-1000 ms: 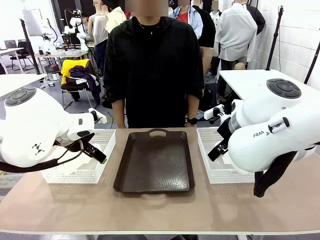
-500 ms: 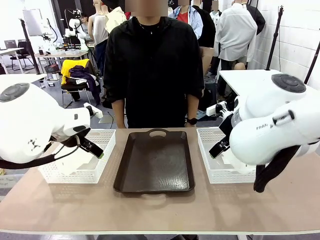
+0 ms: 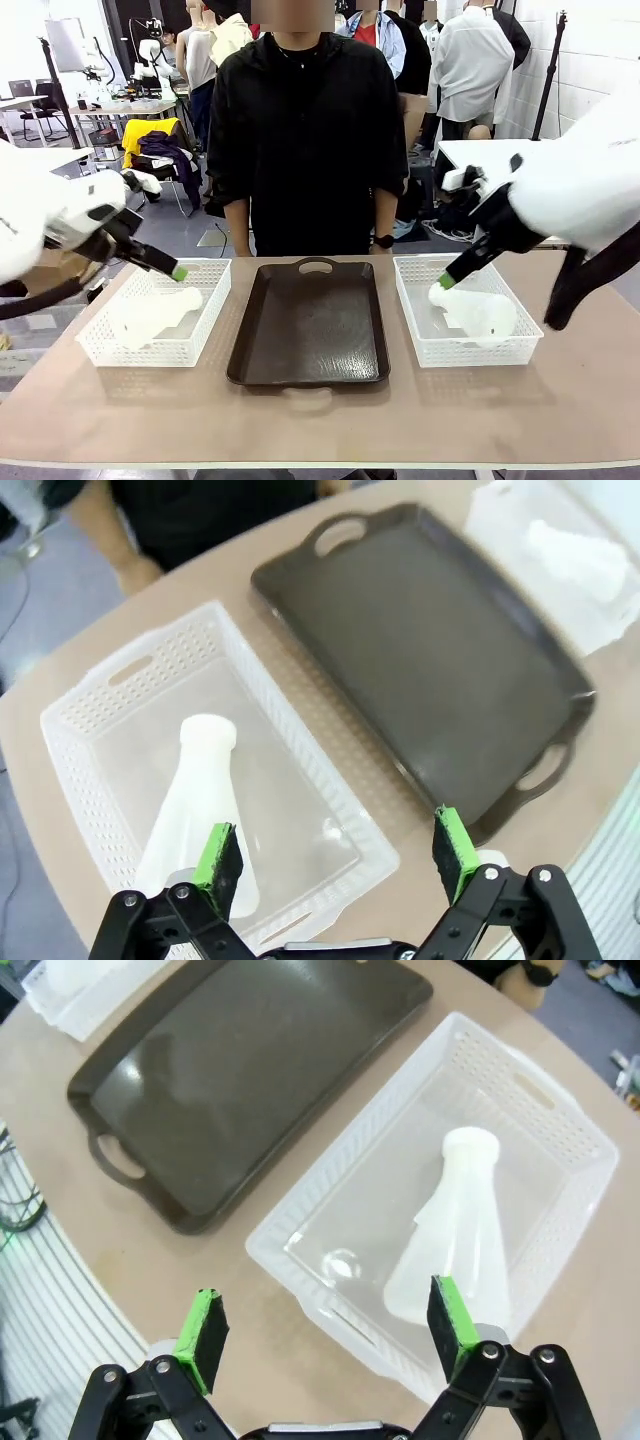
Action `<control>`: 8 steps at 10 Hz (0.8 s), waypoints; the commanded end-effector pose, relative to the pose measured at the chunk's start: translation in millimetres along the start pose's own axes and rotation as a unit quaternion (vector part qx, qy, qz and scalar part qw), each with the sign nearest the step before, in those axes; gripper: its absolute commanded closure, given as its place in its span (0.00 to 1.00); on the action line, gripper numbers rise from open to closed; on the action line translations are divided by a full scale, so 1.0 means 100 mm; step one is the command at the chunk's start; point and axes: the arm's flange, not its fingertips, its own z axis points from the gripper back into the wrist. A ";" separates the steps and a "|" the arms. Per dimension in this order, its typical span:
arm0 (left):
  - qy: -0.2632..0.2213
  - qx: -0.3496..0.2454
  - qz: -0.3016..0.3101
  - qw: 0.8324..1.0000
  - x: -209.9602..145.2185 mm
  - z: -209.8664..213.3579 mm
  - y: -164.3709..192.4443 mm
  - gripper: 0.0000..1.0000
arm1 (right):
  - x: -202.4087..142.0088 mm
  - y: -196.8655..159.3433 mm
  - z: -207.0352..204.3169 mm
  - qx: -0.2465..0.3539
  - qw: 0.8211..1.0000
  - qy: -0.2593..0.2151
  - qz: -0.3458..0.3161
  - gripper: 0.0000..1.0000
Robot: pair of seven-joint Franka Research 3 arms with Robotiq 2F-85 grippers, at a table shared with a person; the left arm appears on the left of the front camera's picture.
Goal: Prepare the laboratory tools.
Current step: Pick up the Big flask that the person points to.
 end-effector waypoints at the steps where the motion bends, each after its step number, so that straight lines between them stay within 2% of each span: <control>1: -0.024 -0.061 0.010 0.998 0.05 0.16 0.47 0.00 | -0.16 -0.31 0.26 0.016 1.000 -0.017 -0.011 0.00; 2: -0.034 -0.084 0.021 0.996 0.05 0.32 0.64 0.00 | -0.28 -0.46 0.44 0.021 0.999 -0.026 -0.028 0.00; 5: -0.047 -0.090 0.029 0.994 0.04 0.57 0.98 0.00 | -0.49 -0.73 0.73 0.035 0.995 -0.066 -0.060 0.00; 6: -0.052 -0.067 0.021 0.996 0.01 0.62 1.07 0.00 | -0.57 -0.83 0.84 0.048 0.993 -0.083 -0.071 0.00; 8: -0.036 -0.066 -0.026 0.997 -0.07 0.69 1.17 0.00 | -0.71 -0.97 0.97 0.052 0.990 -0.100 -0.090 0.00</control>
